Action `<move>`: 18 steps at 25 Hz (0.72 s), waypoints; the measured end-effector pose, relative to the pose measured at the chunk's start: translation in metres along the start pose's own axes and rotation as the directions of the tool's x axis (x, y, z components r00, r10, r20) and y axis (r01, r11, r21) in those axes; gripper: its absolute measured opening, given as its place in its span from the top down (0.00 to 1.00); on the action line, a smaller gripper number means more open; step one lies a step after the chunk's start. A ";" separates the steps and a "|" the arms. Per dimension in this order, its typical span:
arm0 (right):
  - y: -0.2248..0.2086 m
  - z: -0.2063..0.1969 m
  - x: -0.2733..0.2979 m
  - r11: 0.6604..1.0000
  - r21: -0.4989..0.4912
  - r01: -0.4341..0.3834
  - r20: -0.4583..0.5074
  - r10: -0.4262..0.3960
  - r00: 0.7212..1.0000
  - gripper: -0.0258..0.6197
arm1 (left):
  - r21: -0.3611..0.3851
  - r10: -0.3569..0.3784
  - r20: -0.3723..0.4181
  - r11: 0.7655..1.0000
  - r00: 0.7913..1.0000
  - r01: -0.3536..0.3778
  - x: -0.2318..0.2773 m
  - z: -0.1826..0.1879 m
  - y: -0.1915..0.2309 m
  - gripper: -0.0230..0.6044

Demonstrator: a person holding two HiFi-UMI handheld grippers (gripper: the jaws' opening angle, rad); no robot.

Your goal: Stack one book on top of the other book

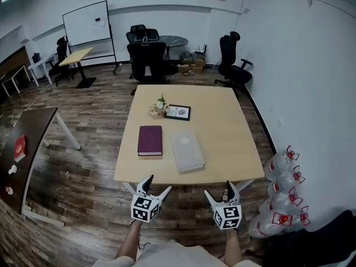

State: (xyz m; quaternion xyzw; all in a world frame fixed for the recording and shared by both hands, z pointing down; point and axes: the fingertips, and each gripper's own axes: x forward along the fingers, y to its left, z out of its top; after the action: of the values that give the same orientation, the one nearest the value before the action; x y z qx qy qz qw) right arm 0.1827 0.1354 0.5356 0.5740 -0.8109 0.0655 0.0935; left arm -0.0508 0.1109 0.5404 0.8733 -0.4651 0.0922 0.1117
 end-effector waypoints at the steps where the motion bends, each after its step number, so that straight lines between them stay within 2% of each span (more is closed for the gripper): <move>1: -0.001 0.000 0.004 1.000 0.000 0.003 -0.002 -0.003 1.000 0.29 | 0.001 -0.002 0.001 1.000 1.000 0.002 0.004 0.002 0.004 0.38; 18: -0.015 -0.006 0.060 1.000 0.000 -0.009 -0.038 0.009 0.999 0.29 | -0.008 -0.009 -0.027 1.000 1.000 0.009 0.055 0.002 0.036 0.38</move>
State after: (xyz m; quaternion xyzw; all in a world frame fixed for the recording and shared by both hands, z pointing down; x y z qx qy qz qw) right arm 0.1773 0.0764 0.5549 0.5689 -0.8115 0.0767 0.1089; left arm -0.0504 0.0471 0.5575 0.8738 -0.4598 0.1015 0.1217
